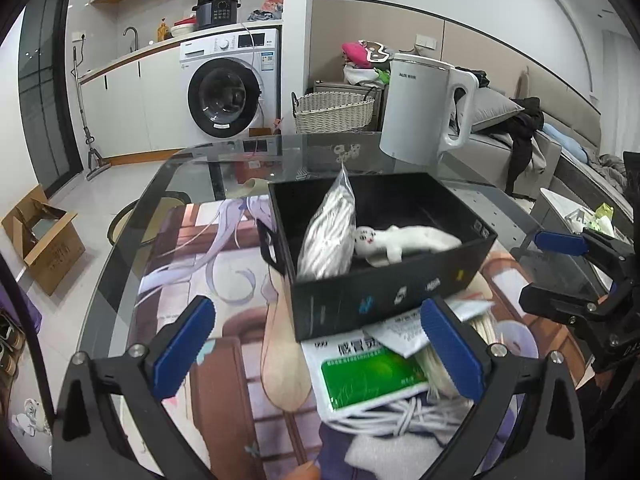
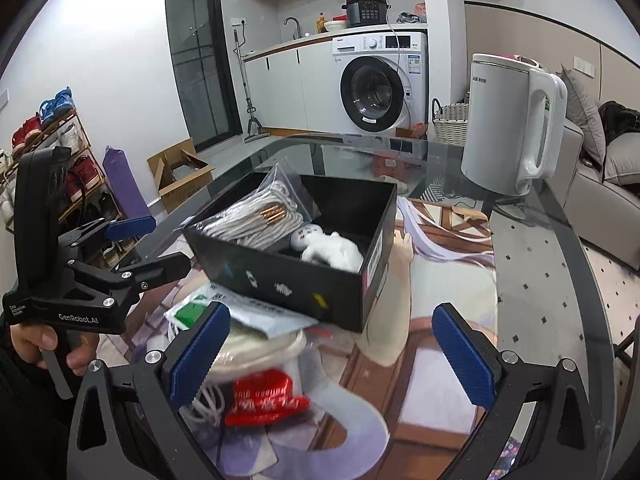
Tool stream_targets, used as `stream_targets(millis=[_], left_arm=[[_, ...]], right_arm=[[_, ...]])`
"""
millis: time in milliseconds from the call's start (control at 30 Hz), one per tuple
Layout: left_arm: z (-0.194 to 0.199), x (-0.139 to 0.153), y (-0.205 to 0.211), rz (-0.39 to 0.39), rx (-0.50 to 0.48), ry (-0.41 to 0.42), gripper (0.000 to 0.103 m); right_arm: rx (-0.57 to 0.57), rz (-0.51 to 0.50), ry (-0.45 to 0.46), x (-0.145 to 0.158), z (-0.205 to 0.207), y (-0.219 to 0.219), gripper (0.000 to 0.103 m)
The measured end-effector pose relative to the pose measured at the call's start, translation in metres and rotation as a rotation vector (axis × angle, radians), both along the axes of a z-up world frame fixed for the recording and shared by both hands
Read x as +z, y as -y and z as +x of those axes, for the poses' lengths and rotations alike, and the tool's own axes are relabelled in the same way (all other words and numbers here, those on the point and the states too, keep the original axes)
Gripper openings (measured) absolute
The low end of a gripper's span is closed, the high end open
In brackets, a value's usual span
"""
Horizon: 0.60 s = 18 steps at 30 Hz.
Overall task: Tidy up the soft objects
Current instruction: 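Withdraw both grippers from the box back toward the remaining pile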
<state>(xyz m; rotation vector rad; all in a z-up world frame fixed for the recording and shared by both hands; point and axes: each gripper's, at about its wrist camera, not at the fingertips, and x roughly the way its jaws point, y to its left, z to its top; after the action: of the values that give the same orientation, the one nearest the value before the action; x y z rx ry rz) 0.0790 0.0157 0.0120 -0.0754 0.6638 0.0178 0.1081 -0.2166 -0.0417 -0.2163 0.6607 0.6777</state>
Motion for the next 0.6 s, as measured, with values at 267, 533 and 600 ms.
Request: stream_targets(millis=[267,533,600], left_arm=[[-0.022,-0.009,0.001,-0.021,-0.009,-0.019,0.103],[-0.044,-0.02,0.006,-0.028,-0.033,-0.036,0.103],[-0.048,-0.023,0.007,-0.039,-0.065,-0.047,0.103]], right_arm=[[0.001,-0.024,-0.018,-0.015,-0.019,0.011,0.102],[0.031,-0.065,-0.041,-0.037,-0.025,0.012,0.102],[0.034,-0.072,-0.061,-0.042,-0.024,0.011,0.102]])
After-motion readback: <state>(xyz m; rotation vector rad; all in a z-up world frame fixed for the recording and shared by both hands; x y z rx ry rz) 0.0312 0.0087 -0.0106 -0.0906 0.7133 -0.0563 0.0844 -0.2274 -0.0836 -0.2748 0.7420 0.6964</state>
